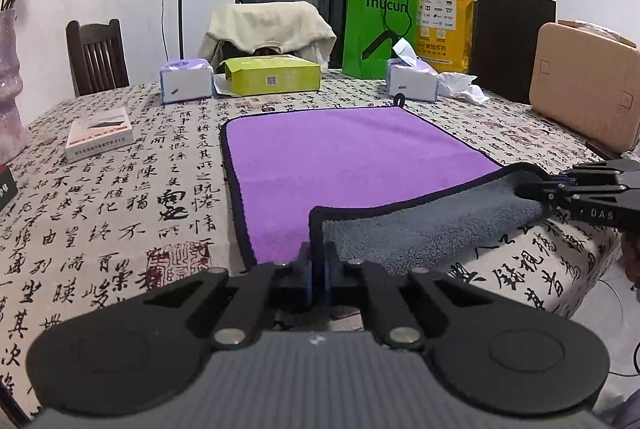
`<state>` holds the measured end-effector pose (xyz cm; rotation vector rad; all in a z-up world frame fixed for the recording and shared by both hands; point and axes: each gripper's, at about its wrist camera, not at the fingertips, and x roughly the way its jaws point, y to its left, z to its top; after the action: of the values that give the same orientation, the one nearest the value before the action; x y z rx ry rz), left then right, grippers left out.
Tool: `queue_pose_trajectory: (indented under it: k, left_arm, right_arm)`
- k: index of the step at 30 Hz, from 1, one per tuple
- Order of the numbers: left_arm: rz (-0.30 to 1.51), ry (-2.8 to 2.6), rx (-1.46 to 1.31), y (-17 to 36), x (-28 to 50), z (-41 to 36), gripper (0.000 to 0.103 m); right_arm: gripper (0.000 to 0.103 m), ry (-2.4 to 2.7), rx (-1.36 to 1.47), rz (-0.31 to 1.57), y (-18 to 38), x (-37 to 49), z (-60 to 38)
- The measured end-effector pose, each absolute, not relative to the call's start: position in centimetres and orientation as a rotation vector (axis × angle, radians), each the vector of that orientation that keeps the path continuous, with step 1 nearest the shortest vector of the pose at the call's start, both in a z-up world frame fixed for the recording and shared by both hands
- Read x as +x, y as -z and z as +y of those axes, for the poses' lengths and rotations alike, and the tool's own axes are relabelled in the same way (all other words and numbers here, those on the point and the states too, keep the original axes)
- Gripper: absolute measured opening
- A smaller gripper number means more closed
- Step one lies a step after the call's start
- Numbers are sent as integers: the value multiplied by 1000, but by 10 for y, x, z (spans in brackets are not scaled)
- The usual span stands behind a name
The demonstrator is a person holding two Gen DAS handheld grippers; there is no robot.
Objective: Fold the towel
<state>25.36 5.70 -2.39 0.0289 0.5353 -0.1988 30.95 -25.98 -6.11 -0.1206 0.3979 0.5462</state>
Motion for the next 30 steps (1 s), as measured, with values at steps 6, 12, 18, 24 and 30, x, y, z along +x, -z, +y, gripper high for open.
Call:
queue_pose_trajectory:
  k: [6,12,18,24,30]
  left_arm:
    - [503,190,30,16,254,56,5]
    - [464,193,43,3,263,57,5]
    - [441,185,55,-9,282,54,5]
    - [428,192,70,-21,304,58,5]
    - [420,210,84,-38,334,62,5]
  right_arm:
    - [3,-521,-92,399,54,311,-260]
    - [3,-514,-102,356,38,316,-261]
    - [3,-512,-125,338,25,333,-259]
    - [3,-505,-147,349,15,355,-255]
    - [3,-504,-159,353,1,382,-251]
